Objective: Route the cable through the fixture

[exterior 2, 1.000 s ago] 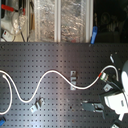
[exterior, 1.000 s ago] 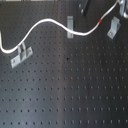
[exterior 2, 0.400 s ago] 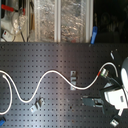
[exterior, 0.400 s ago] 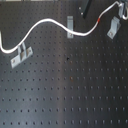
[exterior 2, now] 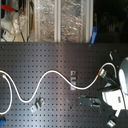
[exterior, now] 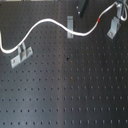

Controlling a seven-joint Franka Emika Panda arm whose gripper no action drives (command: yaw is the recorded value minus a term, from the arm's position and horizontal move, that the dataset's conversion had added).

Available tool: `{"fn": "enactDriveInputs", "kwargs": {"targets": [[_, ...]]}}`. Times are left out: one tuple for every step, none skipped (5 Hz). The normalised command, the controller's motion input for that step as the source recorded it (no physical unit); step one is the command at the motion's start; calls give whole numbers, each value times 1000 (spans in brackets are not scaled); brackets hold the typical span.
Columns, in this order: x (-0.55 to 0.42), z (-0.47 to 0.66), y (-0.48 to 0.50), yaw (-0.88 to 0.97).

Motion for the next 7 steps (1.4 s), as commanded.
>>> {"fn": "enactDriveInputs", "kwargs": {"targets": [[-181,1,130,120],[-307,3,129,183],[-313,5,70,146],[-258,6,-32,0],[-216,-42,-26,0],[-203,-76,-25,0],[-214,-90,-33,9]]}}
